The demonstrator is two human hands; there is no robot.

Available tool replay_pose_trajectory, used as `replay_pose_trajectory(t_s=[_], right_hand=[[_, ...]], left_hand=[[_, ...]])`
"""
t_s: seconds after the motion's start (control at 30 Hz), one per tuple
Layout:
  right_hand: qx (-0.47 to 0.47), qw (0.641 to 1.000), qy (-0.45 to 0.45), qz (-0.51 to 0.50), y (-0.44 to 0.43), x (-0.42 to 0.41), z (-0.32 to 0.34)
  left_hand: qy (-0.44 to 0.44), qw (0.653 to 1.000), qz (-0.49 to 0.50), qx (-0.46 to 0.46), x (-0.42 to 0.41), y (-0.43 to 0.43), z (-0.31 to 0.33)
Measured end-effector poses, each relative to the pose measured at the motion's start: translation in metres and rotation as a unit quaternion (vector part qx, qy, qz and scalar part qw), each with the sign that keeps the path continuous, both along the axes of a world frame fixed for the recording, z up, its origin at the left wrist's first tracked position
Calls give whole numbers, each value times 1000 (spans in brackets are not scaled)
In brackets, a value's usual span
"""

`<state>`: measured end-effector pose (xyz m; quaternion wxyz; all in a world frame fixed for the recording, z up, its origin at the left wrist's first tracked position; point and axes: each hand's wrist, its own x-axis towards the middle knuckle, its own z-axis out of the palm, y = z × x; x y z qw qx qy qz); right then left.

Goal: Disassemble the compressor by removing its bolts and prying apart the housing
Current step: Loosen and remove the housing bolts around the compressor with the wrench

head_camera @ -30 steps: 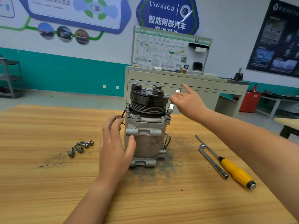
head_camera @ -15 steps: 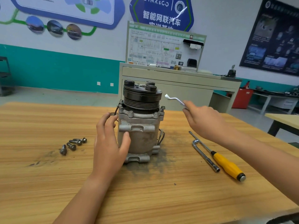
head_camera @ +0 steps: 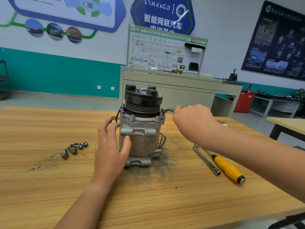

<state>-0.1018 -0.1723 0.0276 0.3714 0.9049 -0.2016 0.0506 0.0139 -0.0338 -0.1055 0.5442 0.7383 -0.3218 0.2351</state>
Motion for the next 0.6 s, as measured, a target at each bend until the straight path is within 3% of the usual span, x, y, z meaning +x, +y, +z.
replay_pose_trajectory(t_s=[0.23,0.6], right_hand=[[-8,997,72,23,-12,-6,23],[-35,998,47,11,-48,16,17]], left_hand=[[0,1000,-1,-2,1,-1,0],[13,1000,-12,-15,2,-2,0]])
